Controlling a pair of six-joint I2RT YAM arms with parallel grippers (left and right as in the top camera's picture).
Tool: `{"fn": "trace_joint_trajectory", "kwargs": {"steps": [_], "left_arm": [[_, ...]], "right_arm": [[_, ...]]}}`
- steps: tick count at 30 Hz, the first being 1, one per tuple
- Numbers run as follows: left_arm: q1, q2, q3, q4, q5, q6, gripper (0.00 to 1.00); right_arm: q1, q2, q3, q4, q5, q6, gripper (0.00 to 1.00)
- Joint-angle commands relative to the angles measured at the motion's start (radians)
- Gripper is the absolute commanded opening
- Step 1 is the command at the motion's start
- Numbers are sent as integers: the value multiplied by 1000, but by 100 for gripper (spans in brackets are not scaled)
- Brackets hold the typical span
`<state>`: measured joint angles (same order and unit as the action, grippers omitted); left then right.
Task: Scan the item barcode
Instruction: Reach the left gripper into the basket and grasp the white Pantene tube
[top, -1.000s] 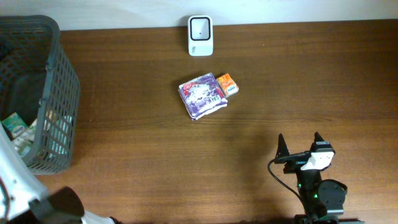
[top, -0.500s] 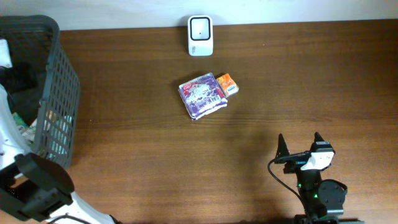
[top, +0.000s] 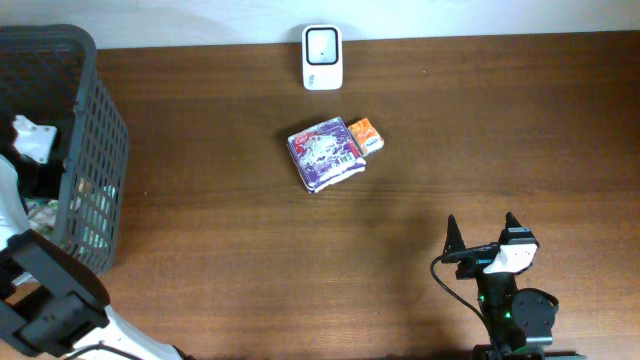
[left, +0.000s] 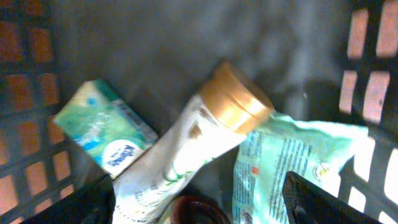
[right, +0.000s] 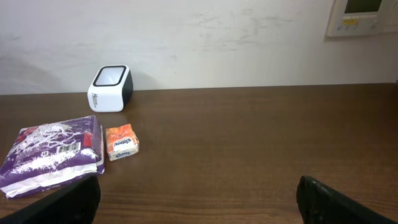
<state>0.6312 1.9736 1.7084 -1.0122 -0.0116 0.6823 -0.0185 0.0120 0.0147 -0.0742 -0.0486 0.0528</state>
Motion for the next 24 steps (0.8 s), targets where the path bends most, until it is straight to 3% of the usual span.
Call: {"fn": "trace_joint_trajectory", "kwargs": {"steps": [1, 3, 10, 13, 20, 24], "left_arm": [[16, 9, -41, 8, 5, 158, 67], [21, 9, -53, 13, 5, 201, 60], [68, 9, -108, 50, 6, 209, 59], [98, 9, -142, 70, 9, 210, 70], [113, 9, -188, 206, 83, 211, 55], [114, 23, -189, 249, 124, 211, 53]], "right_arm": [[5, -5, -9, -1, 5, 8, 99], [5, -5, -9, -1, 5, 8, 99], [5, -5, -9, -1, 5, 8, 99], [5, -5, -9, -1, 5, 8, 99], [5, -5, -9, -1, 5, 8, 99], [5, -5, -9, -1, 5, 8, 99]]}}
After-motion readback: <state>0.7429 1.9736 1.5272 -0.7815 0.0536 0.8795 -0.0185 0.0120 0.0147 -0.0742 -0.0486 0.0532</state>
